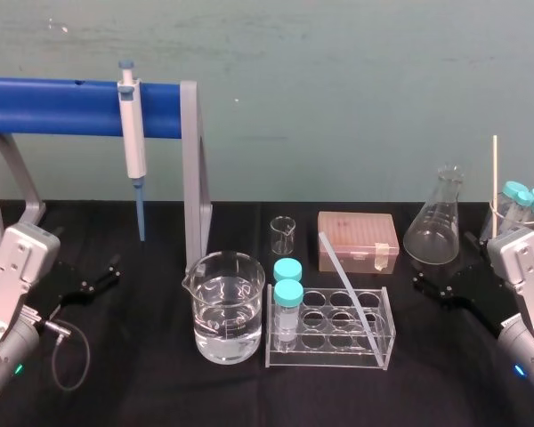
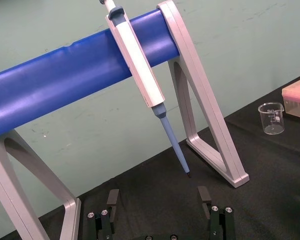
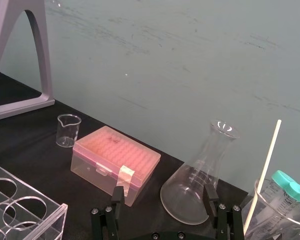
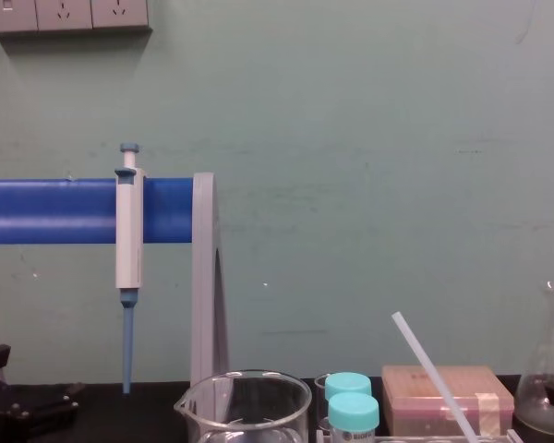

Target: Pick up the stirring rod with one hand, then place it down.

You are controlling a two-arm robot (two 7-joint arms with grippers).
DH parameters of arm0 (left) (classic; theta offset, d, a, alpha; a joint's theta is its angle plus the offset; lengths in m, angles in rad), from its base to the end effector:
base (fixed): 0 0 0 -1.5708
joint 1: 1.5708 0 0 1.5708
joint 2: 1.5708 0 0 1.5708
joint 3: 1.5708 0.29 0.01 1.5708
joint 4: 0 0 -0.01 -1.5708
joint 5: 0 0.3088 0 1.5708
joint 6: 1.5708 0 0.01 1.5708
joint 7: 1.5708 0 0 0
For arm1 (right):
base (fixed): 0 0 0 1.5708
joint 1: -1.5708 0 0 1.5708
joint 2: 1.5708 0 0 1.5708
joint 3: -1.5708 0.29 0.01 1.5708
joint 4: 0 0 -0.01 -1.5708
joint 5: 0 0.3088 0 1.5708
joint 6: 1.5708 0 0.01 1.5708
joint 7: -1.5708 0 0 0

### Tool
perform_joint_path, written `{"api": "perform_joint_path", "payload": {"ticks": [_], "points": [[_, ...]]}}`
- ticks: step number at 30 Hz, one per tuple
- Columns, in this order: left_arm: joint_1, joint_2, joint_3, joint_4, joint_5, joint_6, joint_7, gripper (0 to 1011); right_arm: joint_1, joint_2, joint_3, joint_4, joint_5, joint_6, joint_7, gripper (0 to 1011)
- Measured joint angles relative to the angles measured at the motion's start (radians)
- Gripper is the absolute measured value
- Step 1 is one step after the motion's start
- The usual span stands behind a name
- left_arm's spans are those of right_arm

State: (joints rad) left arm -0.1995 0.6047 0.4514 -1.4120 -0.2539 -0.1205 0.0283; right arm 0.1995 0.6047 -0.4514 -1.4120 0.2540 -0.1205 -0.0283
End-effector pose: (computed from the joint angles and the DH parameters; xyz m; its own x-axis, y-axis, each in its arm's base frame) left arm 0.3581 0.0827 -0.3023 0.2923 0.8803 0.3738 -0.9553 0.2873 0.0703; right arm 0.3581 -0.0827 -0.3023 0.2923 -0.8803 0.3736 0.9553 0.2873 -0.0703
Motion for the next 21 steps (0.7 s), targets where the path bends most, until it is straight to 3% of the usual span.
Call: {"api": "perform_joint_path", "payload": {"ticks": [12,17,21], "points": [[0.0,0.0,0.0,0.0,0.0,0.0,0.0,1000,0.004,-0.001,0.011,0.004,0.0,0.008,0.009,1004],[0.0,0.0,0.0,0.0,0.0,0.0,0.0,1000,0.007,0.004,0.056,-0.013,0.078,0.045,0.079,1004],[0.0,0.0,0.0,0.0,0.0,0.0,0.0,1000,0.005,0.018,0.101,-0.058,0.205,0.119,0.204,1004]]}}
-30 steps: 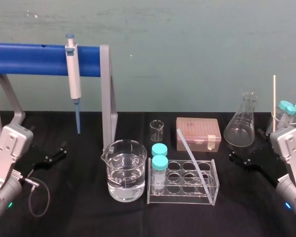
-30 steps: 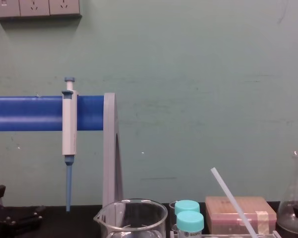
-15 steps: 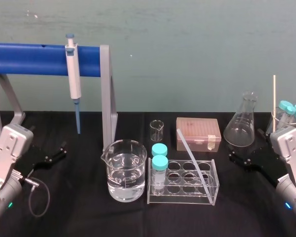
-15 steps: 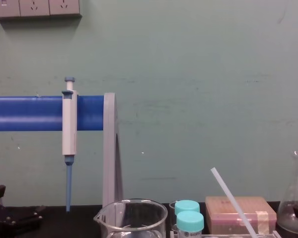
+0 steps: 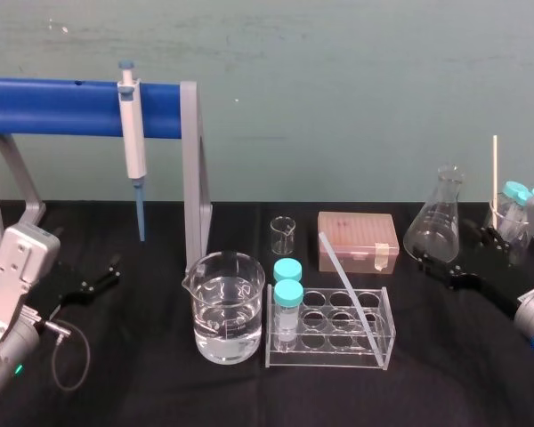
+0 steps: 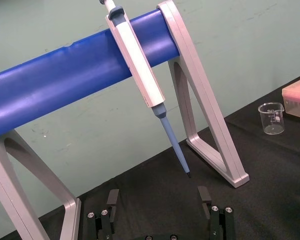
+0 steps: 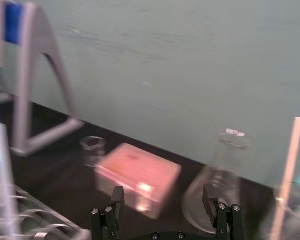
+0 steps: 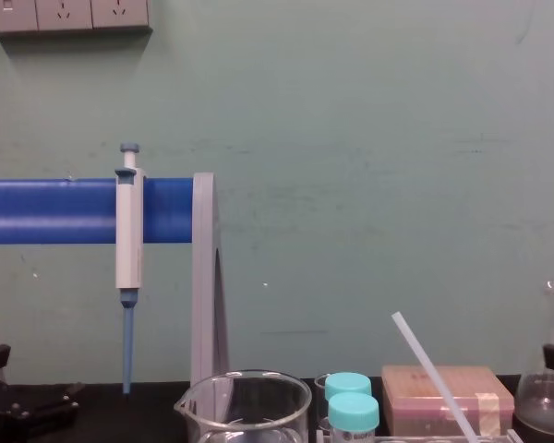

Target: Pick up the stirring rod with one hand, then place it down.

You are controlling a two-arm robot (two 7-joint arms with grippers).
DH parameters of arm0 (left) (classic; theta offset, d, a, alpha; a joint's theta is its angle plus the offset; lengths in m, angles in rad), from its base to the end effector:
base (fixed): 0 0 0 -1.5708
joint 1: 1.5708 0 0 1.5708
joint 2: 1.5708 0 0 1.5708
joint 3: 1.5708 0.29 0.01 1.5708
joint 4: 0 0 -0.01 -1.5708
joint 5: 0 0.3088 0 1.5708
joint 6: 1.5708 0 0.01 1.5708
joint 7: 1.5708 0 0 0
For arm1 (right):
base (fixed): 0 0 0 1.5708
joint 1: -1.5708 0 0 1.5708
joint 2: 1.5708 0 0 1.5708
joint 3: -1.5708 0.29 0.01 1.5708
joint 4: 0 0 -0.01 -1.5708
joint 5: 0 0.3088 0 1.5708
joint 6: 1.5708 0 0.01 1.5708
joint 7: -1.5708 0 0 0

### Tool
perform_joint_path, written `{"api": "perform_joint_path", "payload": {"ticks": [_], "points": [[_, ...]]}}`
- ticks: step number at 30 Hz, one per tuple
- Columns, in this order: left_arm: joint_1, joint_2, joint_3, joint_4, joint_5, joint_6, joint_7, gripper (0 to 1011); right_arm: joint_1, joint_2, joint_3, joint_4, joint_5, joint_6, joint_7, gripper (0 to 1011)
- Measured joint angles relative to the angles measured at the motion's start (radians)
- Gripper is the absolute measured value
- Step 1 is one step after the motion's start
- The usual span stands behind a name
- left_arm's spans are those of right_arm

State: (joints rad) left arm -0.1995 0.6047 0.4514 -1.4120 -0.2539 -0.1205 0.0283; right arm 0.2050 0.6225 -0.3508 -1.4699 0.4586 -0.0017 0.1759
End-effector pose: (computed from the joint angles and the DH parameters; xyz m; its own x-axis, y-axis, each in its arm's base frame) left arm 0.3581 0.0827 -0.3023 0.2923 0.8803 0.3738 -0.9553 0.2873 0.0703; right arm 0.3681 -0.1025 -0.2657 0.3983 -0.9003 0.1757 0.9165 0.3828 -0.1160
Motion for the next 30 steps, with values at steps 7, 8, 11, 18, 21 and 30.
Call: {"api": "perform_joint_path", "payload": {"ticks": [7,8,11,18,21,30], "points": [[0.0,0.0,0.0,0.0,0.0,0.0,0.0,1000,-0.007,0.025,0.024,-0.083,0.099,0.099,0.142,1004],[0.0,0.0,0.0,0.0,0.0,0.0,0.0,1000,-0.008,0.028,0.024,-0.092,0.102,0.105,0.154,1004],[0.0,0.0,0.0,0.0,0.0,0.0,0.0,1000,-0.01,0.036,0.018,-0.123,0.107,0.124,0.195,1004],[0.0,0.0,0.0,0.0,0.0,0.0,0.0,1000,-0.006,0.051,-0.009,-0.165,0.084,0.161,0.266,1004],[0.0,0.0,0.0,0.0,0.0,0.0,0.0,1000,0.002,0.054,-0.022,-0.169,0.074,0.173,0.29,1004],[0.0,0.0,0.0,0.0,0.0,0.0,0.0,1000,0.071,0.022,-0.072,-0.102,0.042,0.208,0.333,1004]]}}
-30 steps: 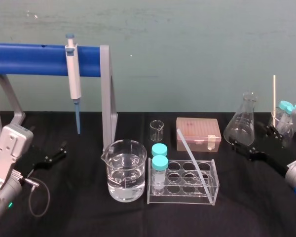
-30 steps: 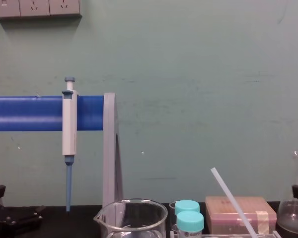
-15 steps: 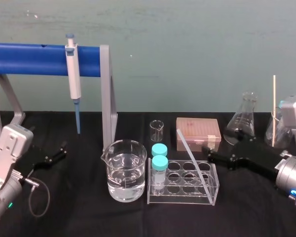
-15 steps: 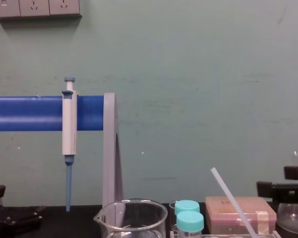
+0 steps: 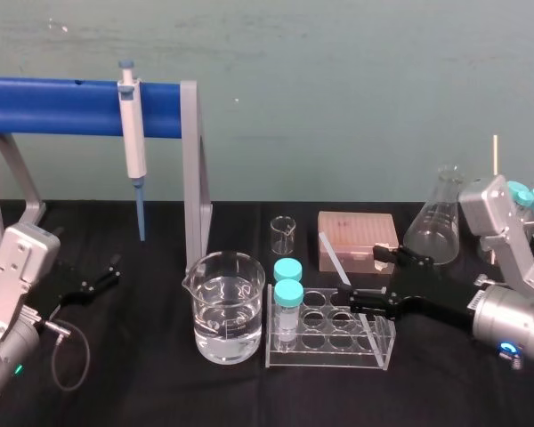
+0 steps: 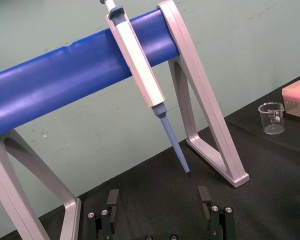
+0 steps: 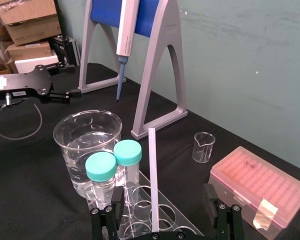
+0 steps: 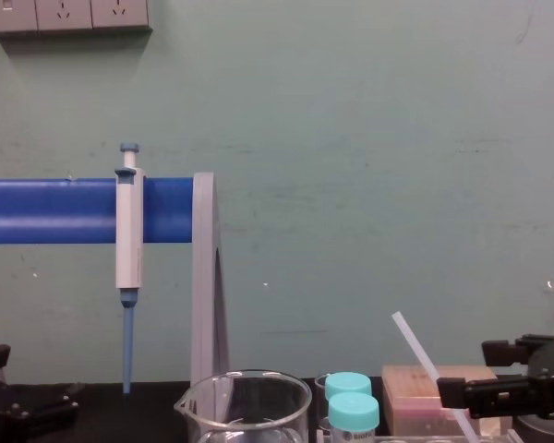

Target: Pick up the stirring rod with one hand, then place it down.

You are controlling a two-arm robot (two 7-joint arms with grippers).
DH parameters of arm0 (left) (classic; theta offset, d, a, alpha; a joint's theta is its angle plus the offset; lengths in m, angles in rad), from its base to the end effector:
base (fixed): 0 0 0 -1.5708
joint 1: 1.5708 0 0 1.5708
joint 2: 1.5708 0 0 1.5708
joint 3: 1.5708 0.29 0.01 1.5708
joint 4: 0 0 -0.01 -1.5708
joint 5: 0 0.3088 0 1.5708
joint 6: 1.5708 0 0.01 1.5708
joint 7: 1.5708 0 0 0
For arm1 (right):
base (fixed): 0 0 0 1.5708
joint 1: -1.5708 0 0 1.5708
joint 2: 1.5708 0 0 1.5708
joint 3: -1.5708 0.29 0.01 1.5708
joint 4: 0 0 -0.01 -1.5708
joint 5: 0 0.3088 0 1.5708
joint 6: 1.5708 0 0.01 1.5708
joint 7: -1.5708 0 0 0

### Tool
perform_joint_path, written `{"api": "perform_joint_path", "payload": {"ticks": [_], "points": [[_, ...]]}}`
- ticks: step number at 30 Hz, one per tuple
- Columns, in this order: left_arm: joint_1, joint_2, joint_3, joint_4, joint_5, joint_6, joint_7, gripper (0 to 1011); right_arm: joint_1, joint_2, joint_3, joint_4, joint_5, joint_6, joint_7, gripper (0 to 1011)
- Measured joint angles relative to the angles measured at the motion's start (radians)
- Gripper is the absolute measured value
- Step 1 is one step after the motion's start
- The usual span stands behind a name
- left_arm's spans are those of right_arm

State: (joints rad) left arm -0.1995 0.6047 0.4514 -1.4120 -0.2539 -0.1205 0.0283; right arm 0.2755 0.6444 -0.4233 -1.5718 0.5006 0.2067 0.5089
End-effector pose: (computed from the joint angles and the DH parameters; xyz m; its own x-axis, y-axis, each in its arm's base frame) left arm 0.3581 0.0827 -0.3023 0.2923 0.8803 0.3738 -0.9553 0.2873 0.0703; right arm 0.3757 -0.0725 -0.2291 0.7378 -0.6709 0.0742 0.6639 0.7014 -0.2594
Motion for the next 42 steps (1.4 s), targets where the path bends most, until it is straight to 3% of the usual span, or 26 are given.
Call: {"api": "perform_joint_path", "payload": {"ticks": [11,36,42], "points": [[0.0,0.0,0.0,0.0,0.0,0.0,0.0,1000,0.075,-0.049,-0.041,0.089,-0.01,0.005,0.041,1004],[0.0,0.0,0.0,0.0,0.0,0.0,0.0,1000,0.104,-0.064,-0.064,0.116,-0.004,0.0,0.061,1004],[0.0,0.0,0.0,0.0,0.0,0.0,0.0,1000,0.103,-0.064,-0.064,0.116,-0.004,0.0,0.061,890]]}}
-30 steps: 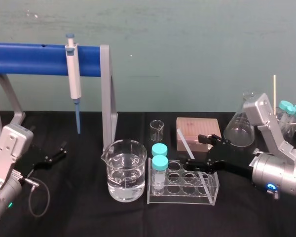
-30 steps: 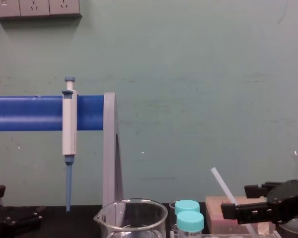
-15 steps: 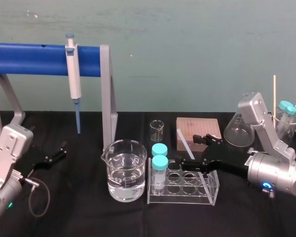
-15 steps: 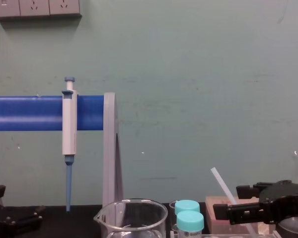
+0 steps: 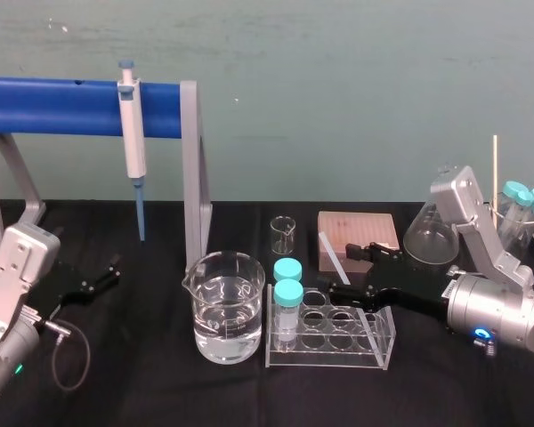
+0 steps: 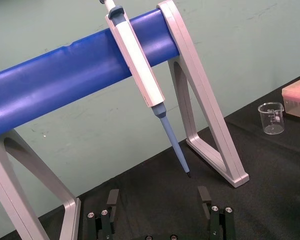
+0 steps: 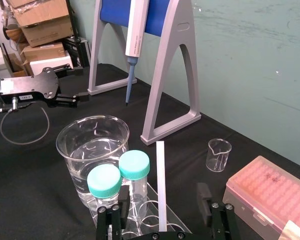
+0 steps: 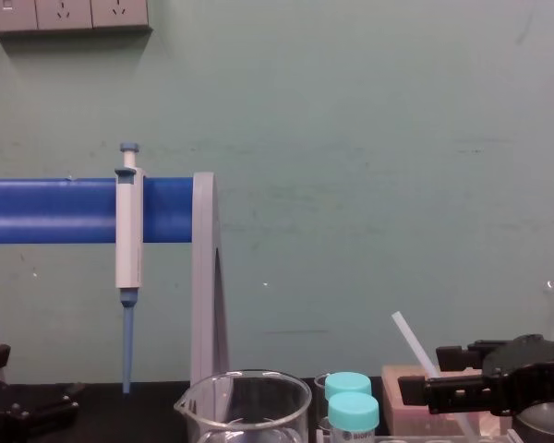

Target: Pick up the stirring rod with one hand, then place it down.

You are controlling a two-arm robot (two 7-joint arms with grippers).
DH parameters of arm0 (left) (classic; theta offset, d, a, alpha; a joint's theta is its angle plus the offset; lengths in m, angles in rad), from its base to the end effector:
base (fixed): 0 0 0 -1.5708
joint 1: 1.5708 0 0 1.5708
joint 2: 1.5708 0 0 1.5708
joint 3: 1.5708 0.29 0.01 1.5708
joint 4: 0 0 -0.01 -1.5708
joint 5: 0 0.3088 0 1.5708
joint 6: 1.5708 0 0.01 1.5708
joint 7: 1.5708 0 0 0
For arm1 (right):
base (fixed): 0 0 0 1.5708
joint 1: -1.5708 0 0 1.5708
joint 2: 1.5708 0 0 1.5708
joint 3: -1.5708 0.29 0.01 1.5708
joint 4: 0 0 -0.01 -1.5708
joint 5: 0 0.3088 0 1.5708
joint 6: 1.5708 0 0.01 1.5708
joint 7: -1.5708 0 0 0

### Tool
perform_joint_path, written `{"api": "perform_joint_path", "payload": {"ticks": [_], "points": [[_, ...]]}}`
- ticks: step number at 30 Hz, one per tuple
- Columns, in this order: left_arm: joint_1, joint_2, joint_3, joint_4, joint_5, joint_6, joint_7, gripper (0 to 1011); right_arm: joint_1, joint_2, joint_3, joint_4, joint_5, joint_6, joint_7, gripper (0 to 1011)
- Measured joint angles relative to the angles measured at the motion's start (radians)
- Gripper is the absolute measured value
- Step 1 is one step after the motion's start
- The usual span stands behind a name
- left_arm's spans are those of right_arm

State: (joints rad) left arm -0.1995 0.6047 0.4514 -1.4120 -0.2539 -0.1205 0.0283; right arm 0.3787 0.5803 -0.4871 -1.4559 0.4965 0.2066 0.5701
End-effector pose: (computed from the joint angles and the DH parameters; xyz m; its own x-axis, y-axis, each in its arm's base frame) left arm 0.3581 0.0827 -0.3023 0.2923 0.8803 0.3738 -0.9553 0.2873 0.0703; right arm 0.4021 -0.0575 -0.2347 0.7760 -0.6297 0.0380 0.6152 0.7422 -0.2659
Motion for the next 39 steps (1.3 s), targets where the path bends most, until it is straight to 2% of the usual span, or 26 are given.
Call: {"api": "perform_joint_path", "payload": {"ticks": [6,14,23,24,28,39], "points": [[0.0,0.0,0.0,0.0,0.0,0.0,0.0,1000,0.0,0.0,0.001,0.0,0.0,0.0,0.0,737],[0.0,0.0,0.0,0.0,0.0,0.0,0.0,1000,-0.001,0.0,0.001,0.0,0.001,0.0,0.0,450],[0.0,0.0,0.0,0.0,0.0,0.0,0.0,1000,-0.001,0.0,0.001,0.0,0.002,0.0,0.0,192],[0.0,0.0,0.0,0.0,0.0,0.0,0.0,1000,-0.001,0.0,0.001,0.0,0.002,0.0,0.0,130],[0.0,0.0,0.0,0.0,0.0,0.0,0.0,1000,-0.001,0.0,0.001,0.0,0.002,0.0,0.0,61],[0.0,0.0,0.0,0.0,0.0,0.0,0.0,1000,-0.001,0.0,0.001,0.0,0.002,0.0,0.0,61]]}}
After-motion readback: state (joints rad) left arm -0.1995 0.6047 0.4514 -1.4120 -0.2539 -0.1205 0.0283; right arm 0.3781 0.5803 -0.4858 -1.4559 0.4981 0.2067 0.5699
